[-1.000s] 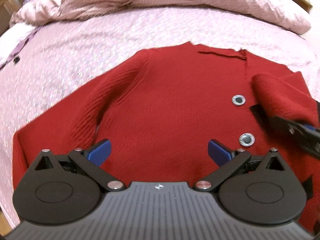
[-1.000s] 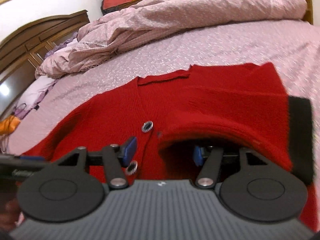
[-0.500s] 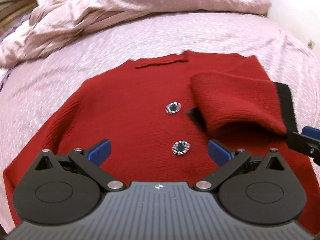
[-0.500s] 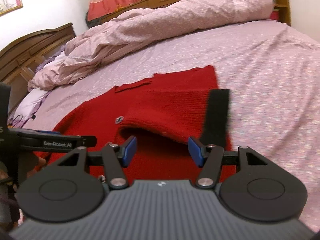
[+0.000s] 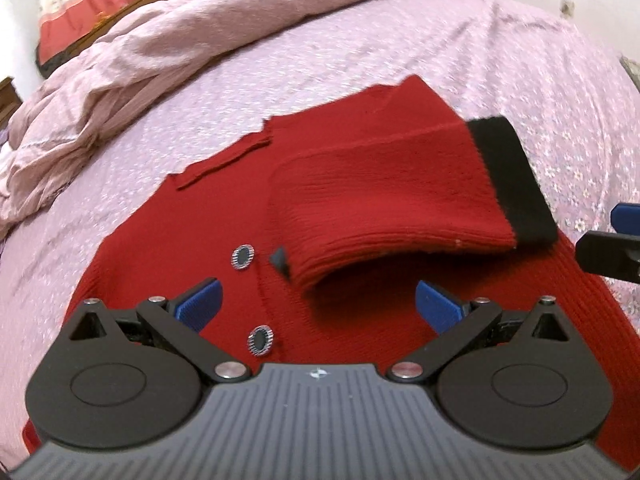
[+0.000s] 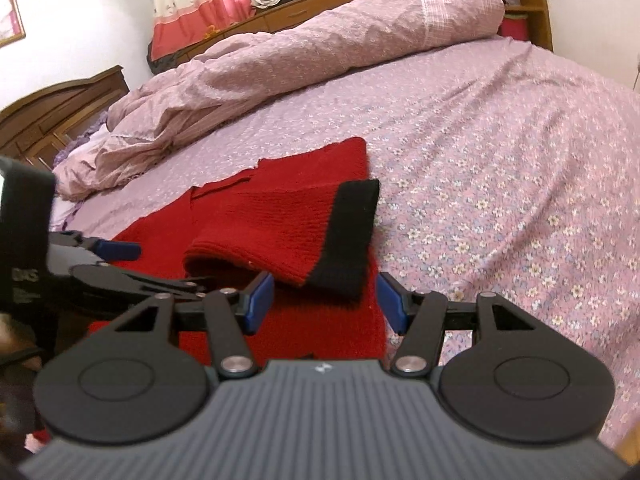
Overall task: Fold small clothes
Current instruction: 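Lay the held sleeve across the cardigan body and open the right tool, then grasp the black cuff with the left tool, straighten it on the body, release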
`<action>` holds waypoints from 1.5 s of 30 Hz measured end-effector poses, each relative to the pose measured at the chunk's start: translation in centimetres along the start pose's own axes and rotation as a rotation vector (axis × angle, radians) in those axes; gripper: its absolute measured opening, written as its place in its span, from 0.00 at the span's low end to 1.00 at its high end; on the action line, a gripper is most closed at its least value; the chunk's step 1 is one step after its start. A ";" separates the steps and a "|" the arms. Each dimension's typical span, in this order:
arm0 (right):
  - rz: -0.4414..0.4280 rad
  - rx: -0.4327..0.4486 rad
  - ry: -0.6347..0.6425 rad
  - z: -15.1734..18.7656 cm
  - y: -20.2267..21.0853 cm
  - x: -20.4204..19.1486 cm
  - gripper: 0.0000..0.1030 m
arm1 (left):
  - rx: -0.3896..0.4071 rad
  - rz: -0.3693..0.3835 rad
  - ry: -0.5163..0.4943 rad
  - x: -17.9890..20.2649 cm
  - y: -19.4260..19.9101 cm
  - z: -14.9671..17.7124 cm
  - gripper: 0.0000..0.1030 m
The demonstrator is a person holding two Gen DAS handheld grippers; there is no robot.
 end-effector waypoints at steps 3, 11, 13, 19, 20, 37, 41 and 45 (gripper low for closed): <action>0.003 -0.003 -0.013 0.1 -0.1 0.5 0.57 | 0.000 -0.012 -0.059 1.0 -1.0 -0.5 1.00; 0.017 -0.017 -0.023 0.5 -0.4 1.4 0.57 | 0.002 0.017 -0.115 2.9 -3.2 -2.2 1.00; 0.019 -0.021 -0.027 0.6 -0.6 1.5 0.57 | -0.005 0.029 -0.111 2.9 -3.9 -2.5 1.00; 0.023 -0.036 -0.045 0.7 -1.1 1.9 0.57 | 0.095 0.032 -0.128 3.1 -2.6 -2.8 1.00; 0.021 -0.039 -0.047 0.8 -1.2 1.9 0.57 | 0.115 0.032 -0.130 3.2 -2.3 -2.8 1.00; 0.042 -0.104 -0.065 1.4 -2.5 2.0 0.57 | 0.158 0.132 -0.094 3.6 -3.0 -4.1 0.51; 0.040 -0.110 -0.065 1.5 -2.6 1.9 0.57 | 0.181 0.175 -0.053 2.9 -2.1 -4.0 0.30; 0.039 -0.111 -0.067 1.5 -2.6 1.9 0.57 | 0.214 0.163 -0.007 1.9 -0.7 -4.2 0.26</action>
Point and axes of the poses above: each gripper's, at about its wrist camera, not at the fingertips, and y roughly against the way its jaws point, x to its right, z to its underside, the point moved 2 cm from there along -y, roughly the way its jaws point, and after that the axes turned 12 degrees about z, right-handed, at the moved point
